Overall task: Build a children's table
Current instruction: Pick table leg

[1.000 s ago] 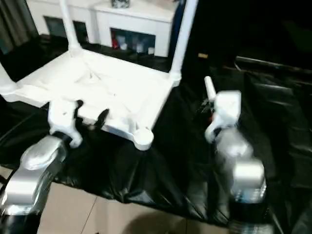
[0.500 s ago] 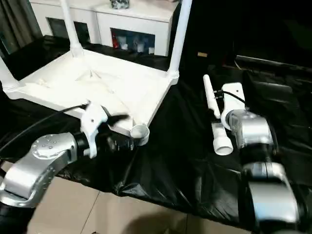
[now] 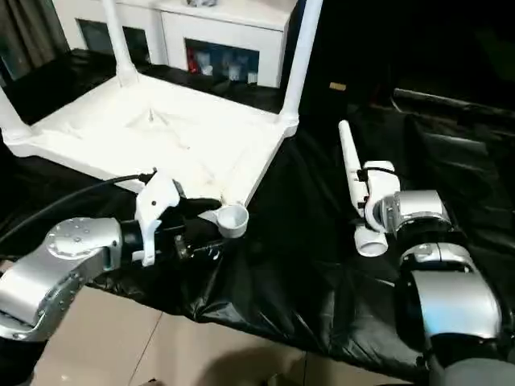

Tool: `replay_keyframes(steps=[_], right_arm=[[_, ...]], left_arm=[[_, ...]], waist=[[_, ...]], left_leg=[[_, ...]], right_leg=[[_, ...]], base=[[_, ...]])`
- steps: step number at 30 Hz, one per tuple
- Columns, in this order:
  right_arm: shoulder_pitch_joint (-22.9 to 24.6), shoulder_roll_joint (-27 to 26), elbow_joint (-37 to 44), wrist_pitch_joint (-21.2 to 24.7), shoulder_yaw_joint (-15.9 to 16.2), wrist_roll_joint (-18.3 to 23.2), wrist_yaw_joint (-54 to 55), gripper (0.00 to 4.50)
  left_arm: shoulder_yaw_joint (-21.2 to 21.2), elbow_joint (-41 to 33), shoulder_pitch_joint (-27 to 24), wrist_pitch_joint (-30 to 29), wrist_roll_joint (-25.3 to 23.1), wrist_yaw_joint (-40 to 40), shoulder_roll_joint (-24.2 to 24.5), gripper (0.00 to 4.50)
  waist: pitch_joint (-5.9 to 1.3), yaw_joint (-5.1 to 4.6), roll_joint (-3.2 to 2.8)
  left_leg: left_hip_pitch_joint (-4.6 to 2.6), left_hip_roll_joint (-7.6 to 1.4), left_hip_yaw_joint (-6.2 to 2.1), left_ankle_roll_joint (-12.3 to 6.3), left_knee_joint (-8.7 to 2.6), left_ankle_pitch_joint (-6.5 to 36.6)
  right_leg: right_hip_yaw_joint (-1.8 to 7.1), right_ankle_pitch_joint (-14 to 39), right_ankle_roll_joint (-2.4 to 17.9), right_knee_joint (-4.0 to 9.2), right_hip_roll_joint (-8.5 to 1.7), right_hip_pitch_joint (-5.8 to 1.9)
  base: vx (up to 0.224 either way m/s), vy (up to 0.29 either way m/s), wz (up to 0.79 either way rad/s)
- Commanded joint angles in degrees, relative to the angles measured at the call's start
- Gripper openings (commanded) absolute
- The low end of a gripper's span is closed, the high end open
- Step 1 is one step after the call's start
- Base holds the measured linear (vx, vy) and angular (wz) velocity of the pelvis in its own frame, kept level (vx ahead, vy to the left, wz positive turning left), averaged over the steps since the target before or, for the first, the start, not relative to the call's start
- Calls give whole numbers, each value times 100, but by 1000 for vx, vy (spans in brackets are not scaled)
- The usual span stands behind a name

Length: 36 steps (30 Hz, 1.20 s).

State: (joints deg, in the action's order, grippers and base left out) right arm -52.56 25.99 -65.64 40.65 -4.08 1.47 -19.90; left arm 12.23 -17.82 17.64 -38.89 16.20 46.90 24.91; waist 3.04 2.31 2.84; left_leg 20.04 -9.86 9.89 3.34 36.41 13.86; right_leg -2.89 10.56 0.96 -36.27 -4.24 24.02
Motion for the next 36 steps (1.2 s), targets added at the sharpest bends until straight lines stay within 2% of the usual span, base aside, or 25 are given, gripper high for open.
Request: replay_keyframes(steps=[1,6,7,8,9,11,13,14,15,16,18,19,20,21,22,23,24,26,28,29,31,33,34,35,36], right_arm=[[-55,69,-199,-36,-1,-54,-25,324],[-60,73,-397,-271,-7,-112,28,275],[-53,71,-393,-303,-25,-101,42,275],[-34,66,-380,-390,-79,-65,81,254],[-3,74,-357,-513,-190,19,163,243],[9,80,-356,-559,-234,54,188,243],[27,84,-350,-571,-286,103,189,213],[87,92,-314,-551,-437,253,157,206],[154,97,-265,-615,-634,440,146,202],[242,94,-158,-789,-887,667,155,196],[360,73,41,-1102,-1130,878,141,189],[471,37,242,-1445,-1346,1061,136,188],[535,14,358,-1641,-1465,1161,134,187],[703,3,662,-1542,-1880,1510,191,187],[703,3,662,-1542,-1880,1510,191,187],[811,-39,887,-1537,-2061,1676,147,186],[930,-90,1141,-1473,-2226,1839,87,186],[1382,-403,2281,-1497,-2650,2447,-458,186],[1766,-668,3249,-1329,-2902,2998,-924,186],[1956,-726,3635,-1130,-2883,3172,-1139,186],[2225,-797,4115,-983,-2817,3369,-1378,185],[2608,-900,4829,-794,-2689,3810,-1740,185],[2754,-949,5156,-682,-2640,4069,-1937,185],[3071,-991,5864,-301,-2482,4765,-2259,185],[3080,-992,5885,-290,-2476,4785,-2268,185]], left_arm=[[55,-140,53,-67,52,76,65,450],[148,-71,80,-38,1,5,132,450],[150,-43,93,-11,-23,-11,125,450],[157,37,129,69,-90,-54,106,450],[153,144,179,98,-130,-101,57,450],[153,178,193,96,-141,-116,39,450],[167,220,211,122,-169,-129,22,450],[200,281,250,139,-210,-180,-46,450],[217,348,299,173,-234,-260,-142,450],[205,424,359,205,-243,-372,-265,450],[157,561,451,362,-327,-610,-439,450],[93,690,533,492,-397,-852,-601,450],[55,762,578,567,-436,-990,-690,450],[-149,1072,748,880,-488,-1492,-1074,450],[-149,1072,748,880,-488,-1492,-1074,450],[-219,1181,811,1015,-515,-1673,-1207,450],[-297,1277,867,1162,-493,-1786,-1335,450],[-530,1494,1061,1369,-423,-2137,-1671,450],[-687,1653,1278,1202,-404,-2408,-1852,450],[-784,1708,1397,956,-233,-2364,-1922,450],[-945,1735,1544,606,153,-2162,-2034,450],[-1130,1777,1755,160,613,-1956,-2171,450],[-1155,1795,1835,42,702,-1921,-2200,450],[-1245,1868,2007,-218,942,-1921,-2323,450],[-1249,1870,2013,-228,951,-1921,-2327,450]], waist=[[-362,33,43],[-352,21,31],[-354,18,33],[-355,17,28],[-360,13,4],[-363,12,13],[-366,12,23],[-366,2,-36],[-370,7,-22],[-377,27,-36],[-387,40,-22],[-381,46,-80],[-391,47,-43],[-410,43,-61],[-398,43,-18],[-421,68,-63],[-411,64,-84],[-417,60,-60],[-415,59,-52],[-413,46,-44],[-405,84,-67],[-386,112,-45],[-385,127,-53],[-371,167,-50],[-369,176,-55]], left_leg=[[30,-240,-9,-363,-410,49],[35,-243,-17,-162,-426,279],[33,-244,-16,-150,-426,282],[32,-240,-16,-134,-426,285],[37,-233,-16,-116,-423,283],[41,-236,-16,-109,-424,285],[49,-230,-16,-128,-423,268],[46,-224,-16,-134,-424,282],[47,-227,-18,-132,-420,282],[39,-232,-18,-146,-422,288],[42,-235,-22,-191,-419,288],[48,-232,-24,-213,-422,298],[49,-232,-17,-224,-407,333],[40,-239,-27,-242,-410,287],[69,-202,-14,-333,-399,255],[55,-211,-30,-387,-396,139],[63,-211,-20,-424,-395,133],[70,-234,-33,-537,-398,95],[80,-233,-32,-619,-399,80],[80,-256,-55,-708,-418,10],[42,-258,-40,-702,-411,19],[45,-256,-37,-665,-421,100],[46,-262,-50,-652,-430,109],[26,-250,-38,-686,-428,191],[24,-256,-46,-697,-431,189]], right_leg=[[234,629,1721,326,-347,-354],[237,843,1581,344,-348,-357],[237,849,1572,346,-347,-354],[236,839,1557,350,-339,-352],[240,801,1552,343,-336,-359],[238,743,1553,347,-334,-362],[237,729,1543,344,-334,-371],[233,660,1555,356,-321,-369],[234,624,1566,344,-323,-377],[235,536,1580,346,-328,-384],[230,432,1637,340,-336,-395],[234,416,1648,350,-343,-399],[230,406,1616,367,-340,-409],[227,363,1649,344,-342,-419],[232,353,1603,376,-313,-444],[222,314,1642,355,-332,-441],[225,310,1633,370,-325,-428],[212,258,1557,370,-326,-440],[208,262,1518,379,-325,-447],[198,257,1489,376,-331,-451],[189,472,1548,406,-341,-409],[186,699,1543,435,-345,-402],[183,762,1508,427,-345,-394],[186,883,1424,474,-342,-392],[192,883,1407,465,-348,-397]], base=[[0,0,0],[0,0,0],[0,0,0],[0,0,0],[0,0,0],[0,0,0],[0,0,0],[0,0,0],[0,0,0],[0,0,0],[0,0,0],[0,0,0],[0,0,0],[0,0,0],[0,0,0],[0,0,0],[0,0,0],[0,0,0],[0,0,0],[0,0,0],[0,0,0],[0,0,0],[0,0,0],[0,0,0],[0,0,0]])
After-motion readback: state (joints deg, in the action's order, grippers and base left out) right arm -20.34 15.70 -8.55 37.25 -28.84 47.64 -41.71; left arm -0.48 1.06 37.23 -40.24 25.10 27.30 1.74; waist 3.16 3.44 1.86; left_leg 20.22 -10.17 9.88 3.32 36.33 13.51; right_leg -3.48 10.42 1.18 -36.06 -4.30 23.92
